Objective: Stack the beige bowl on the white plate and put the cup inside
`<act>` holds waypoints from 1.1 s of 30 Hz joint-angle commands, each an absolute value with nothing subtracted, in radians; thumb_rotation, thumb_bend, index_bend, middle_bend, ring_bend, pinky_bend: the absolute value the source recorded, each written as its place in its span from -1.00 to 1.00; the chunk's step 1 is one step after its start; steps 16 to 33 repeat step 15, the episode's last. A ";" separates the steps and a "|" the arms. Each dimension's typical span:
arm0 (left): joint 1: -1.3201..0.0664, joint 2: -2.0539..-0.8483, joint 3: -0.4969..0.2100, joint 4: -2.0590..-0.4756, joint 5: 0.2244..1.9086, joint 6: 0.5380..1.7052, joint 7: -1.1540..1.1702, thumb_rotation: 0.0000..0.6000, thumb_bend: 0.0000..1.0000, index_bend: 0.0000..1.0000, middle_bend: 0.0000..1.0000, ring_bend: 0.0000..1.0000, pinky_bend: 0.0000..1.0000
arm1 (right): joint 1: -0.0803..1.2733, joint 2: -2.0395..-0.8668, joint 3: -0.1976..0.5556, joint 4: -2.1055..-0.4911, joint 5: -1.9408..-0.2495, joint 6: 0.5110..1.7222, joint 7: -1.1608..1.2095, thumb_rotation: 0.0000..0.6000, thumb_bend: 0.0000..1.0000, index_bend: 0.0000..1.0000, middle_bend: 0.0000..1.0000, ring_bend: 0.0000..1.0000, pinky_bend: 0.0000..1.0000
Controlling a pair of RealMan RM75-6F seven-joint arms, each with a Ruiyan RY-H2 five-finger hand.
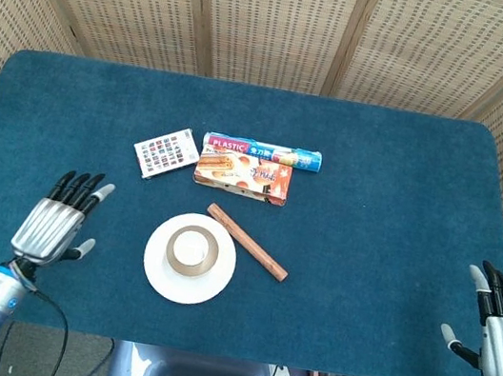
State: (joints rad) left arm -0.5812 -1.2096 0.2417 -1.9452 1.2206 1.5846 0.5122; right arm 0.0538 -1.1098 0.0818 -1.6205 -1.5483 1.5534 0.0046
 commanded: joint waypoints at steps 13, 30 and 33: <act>-0.319 -1.244 0.246 -1.744 1.402 1.728 0.379 1.00 -0.49 -0.89 -1.00 -1.00 -1.00 | 0.075 -1.139 0.069 -1.630 -1.568 1.524 -0.075 1.00 -0.60 -0.93 -1.00 -1.00 -1.00; -0.309 -1.241 0.239 -1.740 1.405 1.720 0.378 1.00 -0.49 -0.89 -1.00 -1.00 -1.00 | 0.076 -1.141 0.066 -1.630 -1.570 1.522 -0.079 1.00 -0.60 -0.93 -1.00 -1.00 -1.00; -0.309 -1.241 0.239 -1.740 1.405 1.720 0.378 1.00 -0.49 -0.89 -1.00 -1.00 -1.00 | 0.076 -1.141 0.066 -1.630 -1.570 1.522 -0.079 1.00 -0.60 -0.93 -1.00 -1.00 -1.00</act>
